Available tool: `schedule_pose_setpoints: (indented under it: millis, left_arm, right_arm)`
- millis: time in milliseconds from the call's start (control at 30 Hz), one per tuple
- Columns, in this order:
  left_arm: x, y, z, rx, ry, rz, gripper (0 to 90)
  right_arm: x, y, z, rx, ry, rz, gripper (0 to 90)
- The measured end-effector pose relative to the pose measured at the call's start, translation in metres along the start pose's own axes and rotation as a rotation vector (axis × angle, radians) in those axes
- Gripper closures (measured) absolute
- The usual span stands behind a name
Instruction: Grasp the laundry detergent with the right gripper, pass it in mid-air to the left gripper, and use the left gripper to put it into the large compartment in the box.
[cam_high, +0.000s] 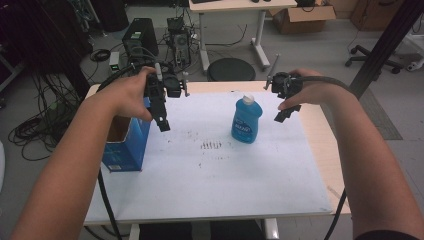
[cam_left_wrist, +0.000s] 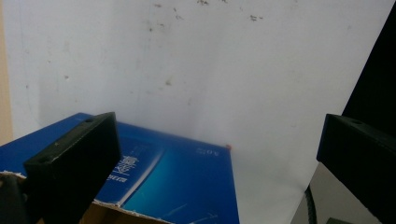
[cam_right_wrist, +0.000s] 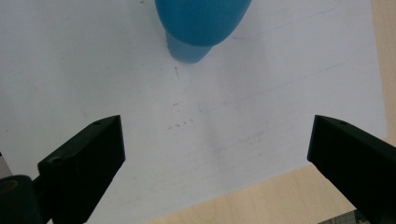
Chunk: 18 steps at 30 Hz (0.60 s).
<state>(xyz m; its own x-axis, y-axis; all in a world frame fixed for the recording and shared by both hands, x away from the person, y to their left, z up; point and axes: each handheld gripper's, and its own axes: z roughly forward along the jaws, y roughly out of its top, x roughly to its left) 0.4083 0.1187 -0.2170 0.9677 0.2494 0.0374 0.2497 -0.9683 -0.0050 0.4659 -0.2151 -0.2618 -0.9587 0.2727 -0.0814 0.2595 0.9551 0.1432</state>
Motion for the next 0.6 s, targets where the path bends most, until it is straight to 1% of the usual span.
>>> schedule_pose_setpoints:
  millis: [167,267,333,367,400,433,533,600]
  left_arm:
    - [0.000,-0.001,0.001,-0.003,0.000,0.004,0.2]
    - [-0.004,-0.003,0.001,0.004,0.007,0.008,0.2]
    - [-0.009,-0.004,-0.001,-0.004,0.008,0.017,0.2]
    - [-0.012,-0.005,-0.002,-0.008,0.007,0.022,0.2]
    - [-0.018,-0.006,-0.002,-0.014,0.011,0.033,0.2]
    - [-0.018,-0.006,-0.002,-0.014,0.011,0.033,0.2]
    - [-0.028,-0.006,-0.003,-0.029,0.027,0.058,0.2]
    - [-0.035,-0.006,-0.003,-0.042,0.027,0.076,0.2]
  right_arm:
    - [-0.001,0.001,0.000,-0.010,0.003,-0.003,4.1]
    - [-0.001,0.000,0.000,-0.013,-0.001,-0.005,4.1]
    - [0.000,-0.001,0.000,-0.027,-0.007,0.008,3.9]
    - [0.000,-0.002,0.001,-0.037,-0.004,0.006,4.0]
    - [0.002,-0.004,0.003,-0.038,0.001,0.013,4.0]
    - [0.002,-0.004,0.003,-0.038,0.001,0.013,4.0]
    - [0.004,-0.006,0.007,-0.036,0.006,0.010,4.2]
    - [0.005,-0.007,0.009,-0.041,0.008,0.015,4.2]
